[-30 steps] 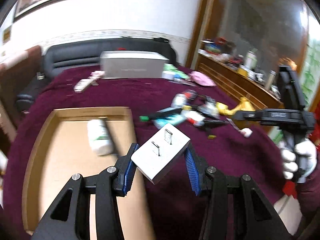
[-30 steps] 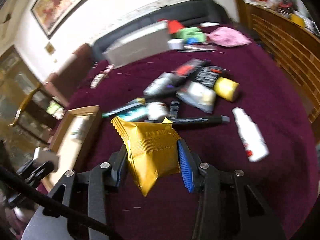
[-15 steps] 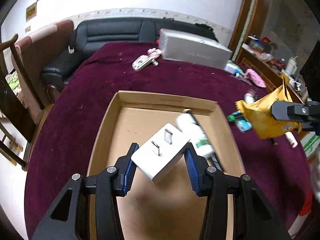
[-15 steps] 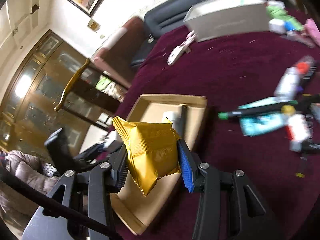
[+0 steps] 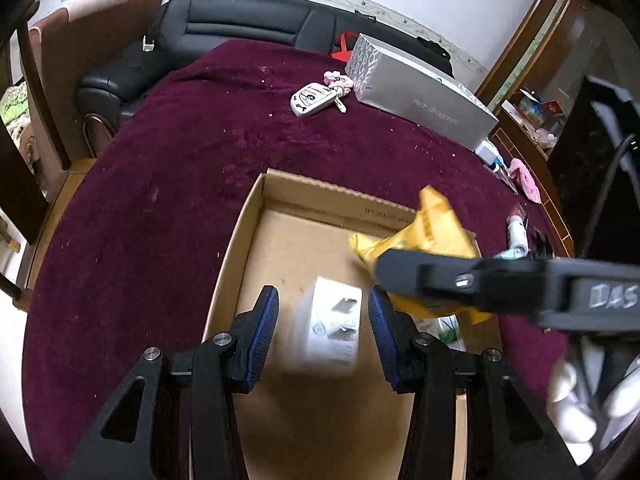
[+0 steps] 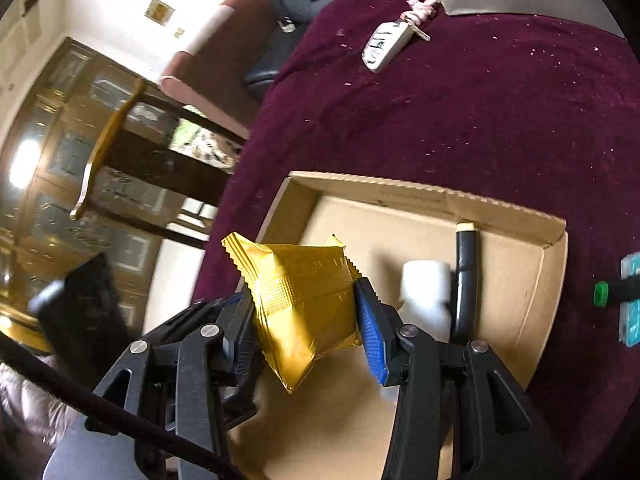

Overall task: Organize objects
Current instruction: 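Carry the plug and yellow packet with both grippers over the box, then open both grippers to drop the plug and packet into the box, then grasp the white red-labelled pill bottle with the left gripper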

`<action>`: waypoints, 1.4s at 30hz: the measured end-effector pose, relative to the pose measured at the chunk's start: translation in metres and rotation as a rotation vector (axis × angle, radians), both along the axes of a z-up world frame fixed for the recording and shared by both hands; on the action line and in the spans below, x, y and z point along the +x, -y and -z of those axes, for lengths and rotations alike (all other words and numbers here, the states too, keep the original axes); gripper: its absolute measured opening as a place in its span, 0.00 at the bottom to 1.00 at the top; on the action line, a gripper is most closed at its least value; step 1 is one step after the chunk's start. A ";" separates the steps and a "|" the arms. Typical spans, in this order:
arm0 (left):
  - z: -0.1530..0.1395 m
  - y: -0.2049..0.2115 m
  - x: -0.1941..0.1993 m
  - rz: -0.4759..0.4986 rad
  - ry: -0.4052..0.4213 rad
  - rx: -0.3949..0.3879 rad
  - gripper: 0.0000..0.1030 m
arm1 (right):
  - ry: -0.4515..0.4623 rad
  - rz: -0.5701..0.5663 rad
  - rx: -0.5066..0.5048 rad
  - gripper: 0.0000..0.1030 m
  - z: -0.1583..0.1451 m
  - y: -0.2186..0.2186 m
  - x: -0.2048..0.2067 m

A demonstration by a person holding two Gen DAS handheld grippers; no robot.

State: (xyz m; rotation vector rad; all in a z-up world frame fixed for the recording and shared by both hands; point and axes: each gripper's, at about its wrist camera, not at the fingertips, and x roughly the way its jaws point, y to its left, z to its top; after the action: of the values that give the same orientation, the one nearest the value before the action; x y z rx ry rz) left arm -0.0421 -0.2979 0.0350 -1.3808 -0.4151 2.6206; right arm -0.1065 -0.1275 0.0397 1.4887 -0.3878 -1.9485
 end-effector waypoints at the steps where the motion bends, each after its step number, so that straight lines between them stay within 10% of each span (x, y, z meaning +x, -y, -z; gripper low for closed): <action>1: -0.001 0.000 -0.002 -0.007 0.000 -0.002 0.40 | 0.000 0.008 0.013 0.43 0.001 0.000 -0.002; 24: -0.045 0.007 0.040 -0.084 -0.138 0.080 0.44 | -0.120 0.121 -0.017 0.50 -0.049 -0.053 0.001; 39: -0.069 -0.091 0.080 0.075 -0.164 0.045 0.49 | -0.304 0.265 0.127 0.49 -0.075 -0.211 0.060; 42: -0.071 -0.129 0.076 0.131 -0.163 0.024 0.49 | -0.400 0.325 0.222 0.66 -0.086 -0.248 0.084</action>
State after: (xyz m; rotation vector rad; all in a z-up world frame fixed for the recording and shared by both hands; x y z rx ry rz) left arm 0.0336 -0.1692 0.1056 -1.1347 -0.3214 2.5867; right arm -0.0225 0.1205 0.1258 1.1730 -0.2509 -2.5550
